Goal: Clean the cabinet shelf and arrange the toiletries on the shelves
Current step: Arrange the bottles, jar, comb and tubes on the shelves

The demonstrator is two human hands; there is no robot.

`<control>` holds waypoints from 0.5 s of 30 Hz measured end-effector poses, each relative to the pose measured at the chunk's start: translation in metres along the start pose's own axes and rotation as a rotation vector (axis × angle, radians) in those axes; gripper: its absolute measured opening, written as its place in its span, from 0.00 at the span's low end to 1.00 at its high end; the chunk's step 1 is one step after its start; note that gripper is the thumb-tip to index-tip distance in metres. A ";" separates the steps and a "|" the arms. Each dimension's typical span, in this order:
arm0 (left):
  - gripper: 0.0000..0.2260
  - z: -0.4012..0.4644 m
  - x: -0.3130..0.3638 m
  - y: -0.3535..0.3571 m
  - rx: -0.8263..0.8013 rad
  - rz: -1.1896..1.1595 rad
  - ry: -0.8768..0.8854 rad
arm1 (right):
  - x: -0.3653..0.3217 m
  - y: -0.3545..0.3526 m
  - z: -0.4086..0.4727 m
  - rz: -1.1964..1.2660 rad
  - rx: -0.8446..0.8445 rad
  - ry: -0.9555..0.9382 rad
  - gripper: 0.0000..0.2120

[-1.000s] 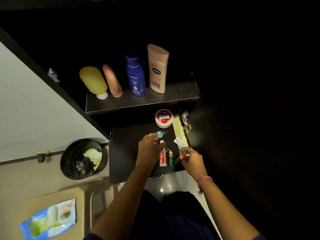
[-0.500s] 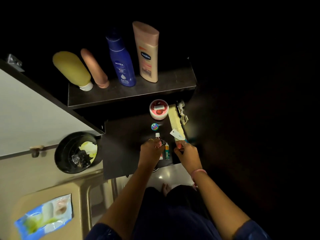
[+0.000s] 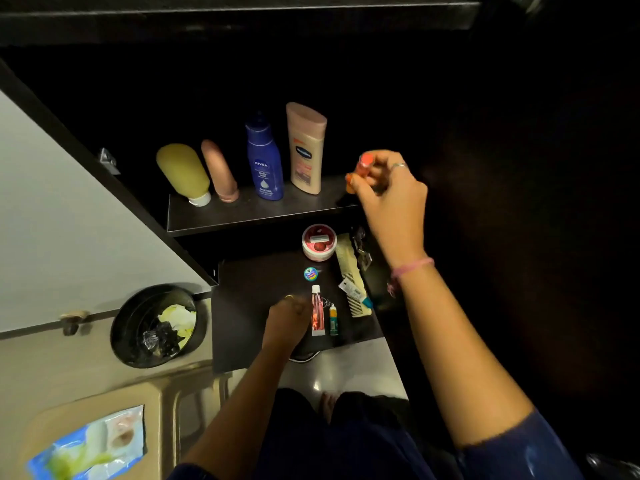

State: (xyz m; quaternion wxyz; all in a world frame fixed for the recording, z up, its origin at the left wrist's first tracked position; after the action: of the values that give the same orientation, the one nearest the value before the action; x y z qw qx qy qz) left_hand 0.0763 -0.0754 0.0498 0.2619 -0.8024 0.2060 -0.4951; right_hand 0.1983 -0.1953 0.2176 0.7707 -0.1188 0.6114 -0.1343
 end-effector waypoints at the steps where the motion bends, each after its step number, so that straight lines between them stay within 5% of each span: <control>1: 0.13 -0.001 0.001 -0.001 -0.002 -0.016 -0.012 | 0.003 0.007 0.010 -0.025 0.005 0.003 0.10; 8: 0.13 -0.004 0.003 -0.004 0.020 -0.078 -0.041 | 0.037 0.039 0.047 -0.275 -0.036 0.102 0.13; 15: 0.11 -0.002 -0.001 -0.004 0.003 -0.118 -0.063 | 0.046 0.042 0.046 -0.254 -0.035 0.140 0.15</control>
State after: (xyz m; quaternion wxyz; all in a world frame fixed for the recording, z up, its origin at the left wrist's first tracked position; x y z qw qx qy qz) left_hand 0.0738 -0.0722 0.0522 0.2396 -0.8279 0.1493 -0.4846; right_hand 0.2557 -0.1712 0.1718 0.7008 -0.1990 0.6461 -0.2279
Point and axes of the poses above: each hand's wrist, its own z-axis towards the middle knuckle, its own y-axis out of the palm, x = y × z, the point moved 1 cm from there along z, towards the middle knuckle, and after that the axes turned 3 degrees about y, right-handed, at the moved point
